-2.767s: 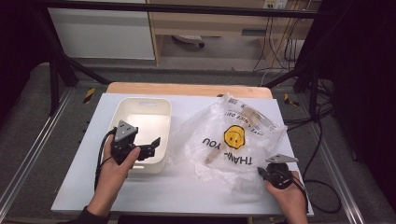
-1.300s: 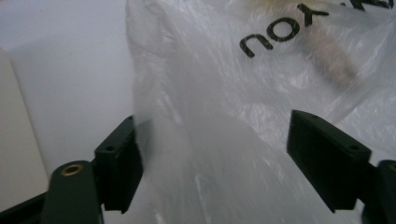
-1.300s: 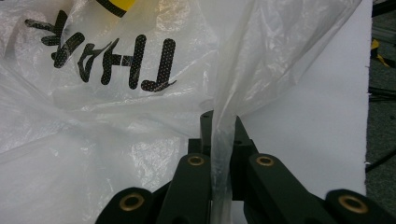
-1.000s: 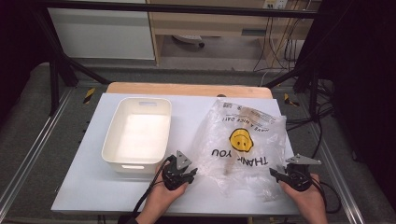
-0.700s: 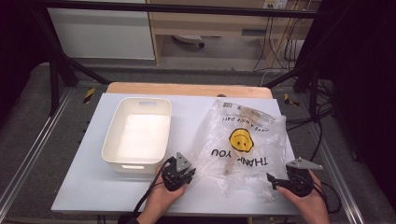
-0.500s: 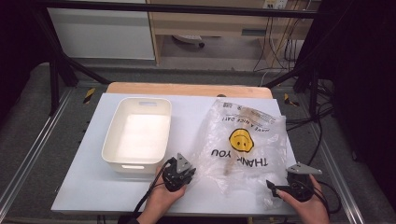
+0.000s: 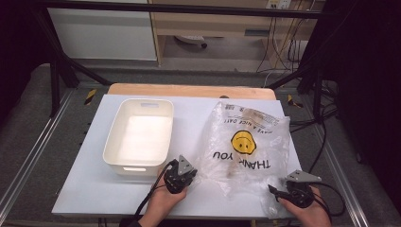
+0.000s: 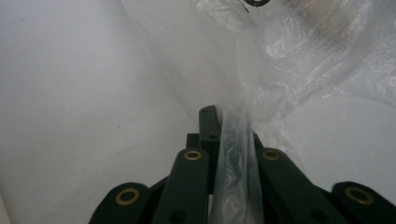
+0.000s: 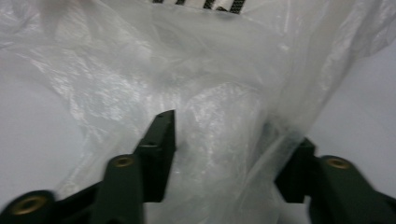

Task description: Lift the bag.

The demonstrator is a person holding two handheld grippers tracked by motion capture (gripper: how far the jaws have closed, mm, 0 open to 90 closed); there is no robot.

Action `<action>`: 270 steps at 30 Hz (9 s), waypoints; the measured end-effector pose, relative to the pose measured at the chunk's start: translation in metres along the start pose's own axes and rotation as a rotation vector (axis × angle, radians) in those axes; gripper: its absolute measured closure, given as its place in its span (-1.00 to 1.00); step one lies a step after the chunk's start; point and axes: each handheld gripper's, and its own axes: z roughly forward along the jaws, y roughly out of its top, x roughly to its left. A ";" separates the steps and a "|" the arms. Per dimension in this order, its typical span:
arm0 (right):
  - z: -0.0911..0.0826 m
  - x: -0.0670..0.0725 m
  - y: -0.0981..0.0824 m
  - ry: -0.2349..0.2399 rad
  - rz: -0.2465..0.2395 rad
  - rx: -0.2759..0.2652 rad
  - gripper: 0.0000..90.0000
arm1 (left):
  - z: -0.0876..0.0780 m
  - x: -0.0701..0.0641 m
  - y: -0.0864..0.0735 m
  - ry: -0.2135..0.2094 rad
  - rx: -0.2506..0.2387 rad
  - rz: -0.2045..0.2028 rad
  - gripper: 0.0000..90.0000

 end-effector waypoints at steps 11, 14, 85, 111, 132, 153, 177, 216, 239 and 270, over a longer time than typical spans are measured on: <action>0.008 0.003 0.009 0.049 -0.040 -0.005 0.98 | 0.000 0.001 0.000 -0.009 0.000 0.000 1.00; 0.010 0.004 0.013 0.060 -0.043 -0.001 1.00 | 0.000 0.002 0.001 -0.013 0.001 -0.004 1.00; 0.005 -0.004 0.163 0.159 -0.133 -0.079 1.00 | -0.055 0.067 0.103 -0.151 -0.016 -0.113 1.00; -0.028 -0.046 0.219 0.101 -0.102 -0.137 1.00 | -0.080 0.117 0.161 -0.104 -0.105 -0.179 1.00; -0.026 -0.062 0.267 0.090 -0.045 -0.165 1.00 | -0.097 0.155 0.188 -0.024 -0.164 -0.228 1.00; -0.031 -0.074 0.301 0.052 -0.020 -0.202 1.00 | -0.121 0.178 0.213 0.040 -0.235 -0.242 1.00; -0.037 -0.088 0.329 -0.049 -0.034 -0.227 1.00 | -0.094 0.186 0.237 0.088 -0.276 -0.208 1.00; -0.003 -0.046 0.195 0.131 -0.029 -0.142 1.00 | -0.094 0.102 0.082 -0.183 -0.084 -0.197 1.00; 0.016 -0.024 0.098 0.147 0.044 -0.098 1.00 | -0.081 0.043 0.008 -0.243 -0.058 -0.208 0.98; 0.040 -0.029 0.053 0.085 0.061 0.035 0.76 | -0.065 0.024 -0.038 -0.082 0.048 -0.098 0.62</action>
